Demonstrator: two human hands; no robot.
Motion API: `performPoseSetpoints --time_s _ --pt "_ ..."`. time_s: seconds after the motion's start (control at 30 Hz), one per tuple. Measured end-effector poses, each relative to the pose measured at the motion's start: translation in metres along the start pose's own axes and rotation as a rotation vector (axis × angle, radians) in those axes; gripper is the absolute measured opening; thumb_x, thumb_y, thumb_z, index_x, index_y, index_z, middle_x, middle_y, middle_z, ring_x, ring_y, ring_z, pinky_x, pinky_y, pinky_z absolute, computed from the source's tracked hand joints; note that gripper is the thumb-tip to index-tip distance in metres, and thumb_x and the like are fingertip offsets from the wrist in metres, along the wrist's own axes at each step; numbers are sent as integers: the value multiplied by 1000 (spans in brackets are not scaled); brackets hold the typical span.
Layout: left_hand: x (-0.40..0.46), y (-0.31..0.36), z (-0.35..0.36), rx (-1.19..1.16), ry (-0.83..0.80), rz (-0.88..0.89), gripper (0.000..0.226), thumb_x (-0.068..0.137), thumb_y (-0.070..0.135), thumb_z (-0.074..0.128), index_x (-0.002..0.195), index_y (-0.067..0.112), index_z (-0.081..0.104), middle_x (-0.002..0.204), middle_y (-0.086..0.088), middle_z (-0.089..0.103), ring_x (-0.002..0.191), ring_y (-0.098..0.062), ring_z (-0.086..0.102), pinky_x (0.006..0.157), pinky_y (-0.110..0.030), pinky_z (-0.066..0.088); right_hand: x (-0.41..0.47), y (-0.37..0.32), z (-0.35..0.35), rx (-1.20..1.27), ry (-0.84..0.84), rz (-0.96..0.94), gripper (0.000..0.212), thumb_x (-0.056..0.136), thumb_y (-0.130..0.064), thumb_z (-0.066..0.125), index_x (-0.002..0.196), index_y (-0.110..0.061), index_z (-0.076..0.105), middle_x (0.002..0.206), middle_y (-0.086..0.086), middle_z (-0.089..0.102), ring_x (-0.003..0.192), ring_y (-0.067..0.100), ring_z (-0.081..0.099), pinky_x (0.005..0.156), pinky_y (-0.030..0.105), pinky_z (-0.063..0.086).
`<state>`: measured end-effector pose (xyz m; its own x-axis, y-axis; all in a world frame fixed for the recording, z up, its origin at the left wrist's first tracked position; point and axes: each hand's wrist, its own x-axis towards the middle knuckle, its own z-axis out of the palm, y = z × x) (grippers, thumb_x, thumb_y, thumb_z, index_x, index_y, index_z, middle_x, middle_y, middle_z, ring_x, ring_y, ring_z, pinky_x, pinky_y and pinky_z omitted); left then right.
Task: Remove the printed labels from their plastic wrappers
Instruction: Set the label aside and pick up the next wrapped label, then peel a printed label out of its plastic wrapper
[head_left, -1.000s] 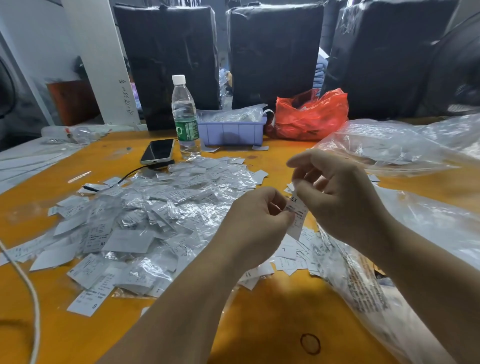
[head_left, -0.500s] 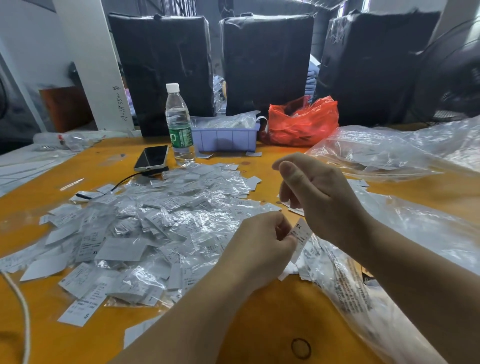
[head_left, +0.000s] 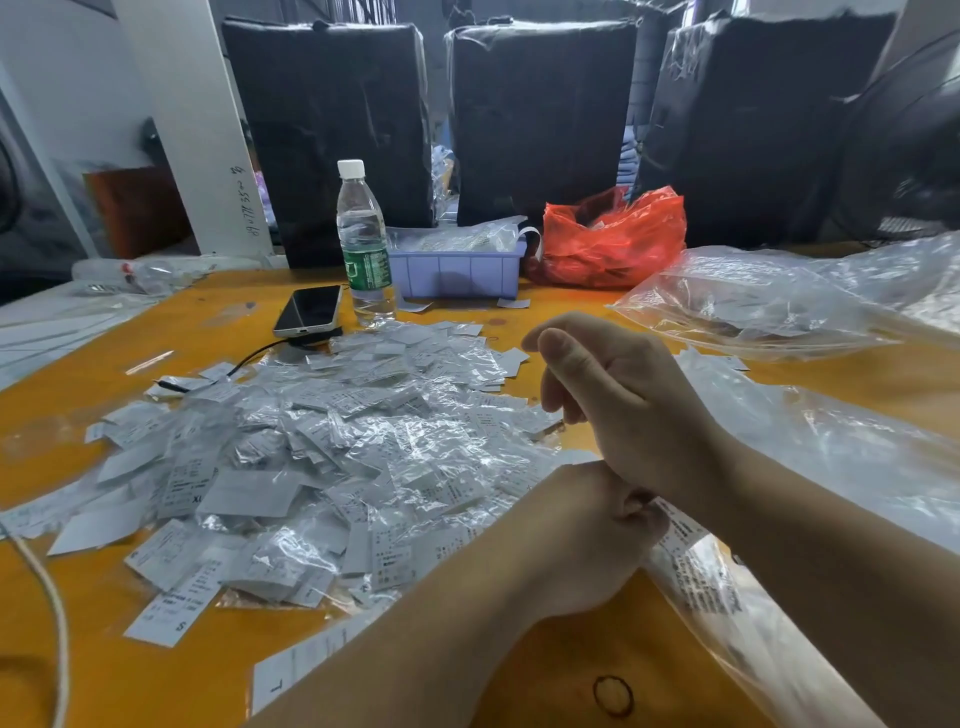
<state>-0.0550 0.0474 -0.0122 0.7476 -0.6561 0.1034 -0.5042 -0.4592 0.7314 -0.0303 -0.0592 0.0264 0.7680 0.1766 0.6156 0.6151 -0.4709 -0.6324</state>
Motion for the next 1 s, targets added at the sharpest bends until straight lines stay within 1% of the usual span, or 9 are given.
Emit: performPoseSetpoints --time_s 0.13,0.2,0.27,0.43,0.5,0.6,0.7,0.87,1.0 --pt "-1 1 2 28 57 13 14 100 30 46 105 21 56 98 1 64 89 -16 59 78 -38 49 -4 -3 -18 -60 -101 89 28 98 -38 51 94 -16 67 69 4 65 60 13 59 57 33 49" --pt "0 1 2 0 67 10 10 100 31 47 98 23 53 93 0 61 87 -18 59 77 -42 48 -7 -3 -30 -167 -198 171 13 94 -32 57 92 -22 66 68 4 66 62 21 60 58 38 49" --pt "0 1 3 -21 68 7 16 99 30 48 83 27 47 86 -1 56 84 -20 60 72 -43 46 -11 -1 -41 -286 -271 241 5 92 -24 59 88 -25 63 67 -1 64 60 17 57 55 31 45" --pt "0 1 4 -27 98 -1 19 96 29 51 78 34 48 87 3 63 86 -19 64 75 -43 51 -27 -3 -72 -547 -515 491 15 82 -10 55 75 -22 60 70 -5 64 63 10 58 60 32 48" --pt "1 -1 4 -42 132 -13 16 96 29 53 80 32 52 84 6 63 82 -15 62 71 -35 49 -37 -3 -81 -603 -584 579 17 80 -6 53 73 -21 60 70 -4 65 63 9 58 60 31 48" --pt "2 -2 3 -74 151 -26 21 96 27 53 76 33 53 73 20 63 67 2 56 55 -12 39 -50 -2 -87 -722 -656 616 20 81 -5 53 79 -24 59 83 -7 62 74 11 57 63 30 48" --pt "2 -2 2 -97 159 -49 19 96 25 54 77 30 55 71 16 63 63 2 54 54 -13 40 -57 0 -87 -770 -718 617 20 82 -12 62 84 -31 55 92 -12 56 80 8 55 63 26 46" --pt "2 -2 1 -104 139 -52 12 97 27 54 85 26 58 83 5 67 82 -17 63 71 -35 49 -60 4 -86 -826 -675 564 30 79 -28 69 105 -34 54 104 -15 49 90 7 50 78 28 49" --pt "2 -3 1 -99 134 -58 16 96 28 54 81 32 57 78 15 64 72 -2 58 64 -24 43 -66 8 -84 -816 -664 522 31 83 -42 59 112 -31 57 108 -12 48 95 9 51 86 29 47"
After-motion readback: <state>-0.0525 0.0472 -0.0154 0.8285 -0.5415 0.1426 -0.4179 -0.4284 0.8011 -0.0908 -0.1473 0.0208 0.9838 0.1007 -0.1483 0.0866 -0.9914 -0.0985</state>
